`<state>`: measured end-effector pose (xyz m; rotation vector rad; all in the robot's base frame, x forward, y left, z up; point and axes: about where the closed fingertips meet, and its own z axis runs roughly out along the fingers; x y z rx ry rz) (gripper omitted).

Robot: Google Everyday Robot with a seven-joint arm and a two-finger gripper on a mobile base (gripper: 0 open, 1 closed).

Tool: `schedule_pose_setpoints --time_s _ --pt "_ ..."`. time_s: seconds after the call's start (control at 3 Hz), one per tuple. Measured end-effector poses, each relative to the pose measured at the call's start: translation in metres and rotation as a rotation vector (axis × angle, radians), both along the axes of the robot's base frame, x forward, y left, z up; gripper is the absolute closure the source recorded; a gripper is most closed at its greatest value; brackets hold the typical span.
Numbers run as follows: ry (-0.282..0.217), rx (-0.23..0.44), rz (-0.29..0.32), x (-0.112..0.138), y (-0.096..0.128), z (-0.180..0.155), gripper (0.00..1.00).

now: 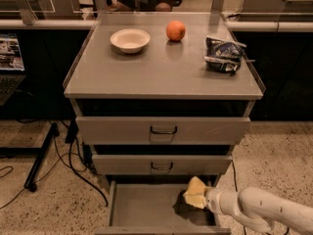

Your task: Place sponge into bottom drawer

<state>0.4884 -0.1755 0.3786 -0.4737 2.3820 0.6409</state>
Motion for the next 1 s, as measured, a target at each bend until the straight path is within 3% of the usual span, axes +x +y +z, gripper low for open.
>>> schedule_pose_setpoints --time_s 0.33,0.67,1.0 --pt "-0.001 0.0 -0.043 -0.002 -0.003 -0.012 1.0" --pt "0.054 0.001 -0.137 0.006 -0.012 -0.068 1.0" --pt "0.117 0.036 -0.158 0.015 -0.011 -0.122 1.0"
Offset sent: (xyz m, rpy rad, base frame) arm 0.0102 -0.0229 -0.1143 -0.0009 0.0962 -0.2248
